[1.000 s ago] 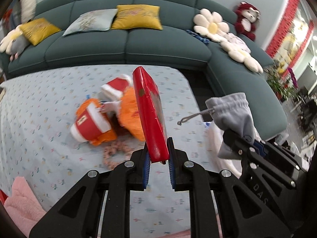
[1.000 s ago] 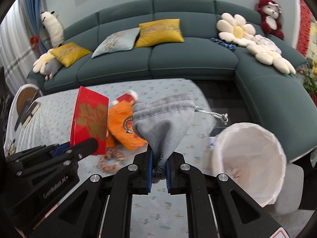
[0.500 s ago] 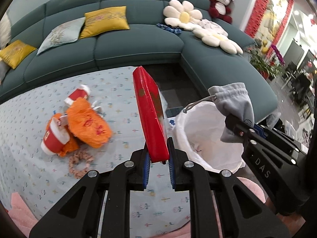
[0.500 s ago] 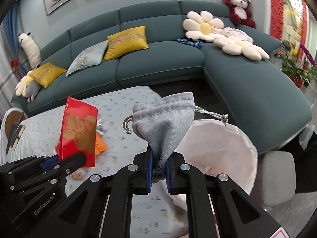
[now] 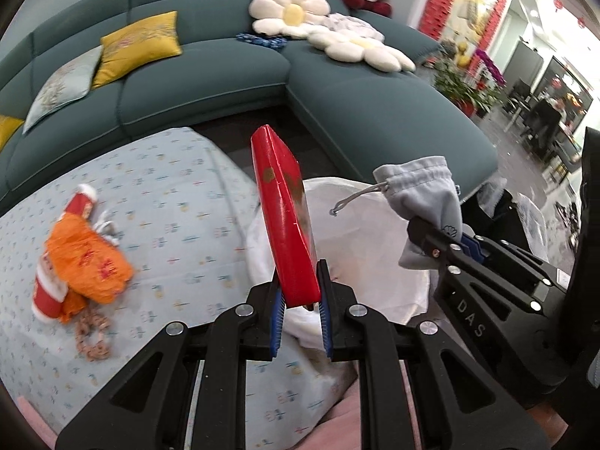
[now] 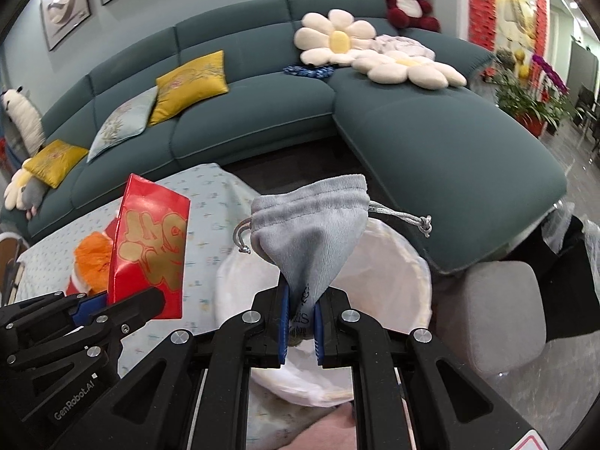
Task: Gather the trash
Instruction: 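Carry red packet and grey pouch over the bin and release both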
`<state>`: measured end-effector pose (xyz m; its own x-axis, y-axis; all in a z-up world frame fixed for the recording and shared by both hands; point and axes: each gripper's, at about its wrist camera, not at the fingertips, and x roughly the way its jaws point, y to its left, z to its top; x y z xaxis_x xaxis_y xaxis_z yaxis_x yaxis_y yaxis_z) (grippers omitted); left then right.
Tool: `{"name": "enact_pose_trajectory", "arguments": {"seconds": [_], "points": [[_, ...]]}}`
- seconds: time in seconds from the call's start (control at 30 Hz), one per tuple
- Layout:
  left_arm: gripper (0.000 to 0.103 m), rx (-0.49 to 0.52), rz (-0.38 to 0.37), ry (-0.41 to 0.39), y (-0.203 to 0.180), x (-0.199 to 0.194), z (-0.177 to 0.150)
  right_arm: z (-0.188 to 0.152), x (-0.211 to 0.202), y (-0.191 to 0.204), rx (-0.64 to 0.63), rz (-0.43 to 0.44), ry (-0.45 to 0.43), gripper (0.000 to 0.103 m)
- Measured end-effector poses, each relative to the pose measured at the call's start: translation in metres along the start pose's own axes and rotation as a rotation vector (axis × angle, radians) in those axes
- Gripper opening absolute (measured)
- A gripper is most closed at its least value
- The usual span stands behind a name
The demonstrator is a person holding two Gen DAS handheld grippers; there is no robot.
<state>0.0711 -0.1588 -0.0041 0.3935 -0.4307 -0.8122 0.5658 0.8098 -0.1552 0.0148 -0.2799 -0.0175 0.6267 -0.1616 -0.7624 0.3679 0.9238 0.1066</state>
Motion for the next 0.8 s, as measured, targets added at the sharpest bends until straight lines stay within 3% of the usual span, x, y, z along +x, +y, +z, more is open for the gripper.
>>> {"name": "enact_pose_trajectory", "arguments": {"seconds": [0.3,0.47,0.63,0.8], "points": [[0.017,0.038,-0.061,0.035,-0.029,0.029,0.008,-0.003,0.013,-0.032,0.041,-0.039,0.023,0.01],[0.022,0.055,-0.073,0.042,-0.039,0.038,0.013,-0.004,0.02,-0.042,0.057,-0.053,0.031,0.01],[0.042,0.039,-0.068,0.033,-0.037,0.041,0.015,-0.002,0.025,-0.046,0.061,-0.058,0.035,0.01],[0.053,0.018,-0.057,0.027,-0.029,0.04,0.015,0.0,0.029,-0.041,0.055,-0.06,0.037,0.011]]}}
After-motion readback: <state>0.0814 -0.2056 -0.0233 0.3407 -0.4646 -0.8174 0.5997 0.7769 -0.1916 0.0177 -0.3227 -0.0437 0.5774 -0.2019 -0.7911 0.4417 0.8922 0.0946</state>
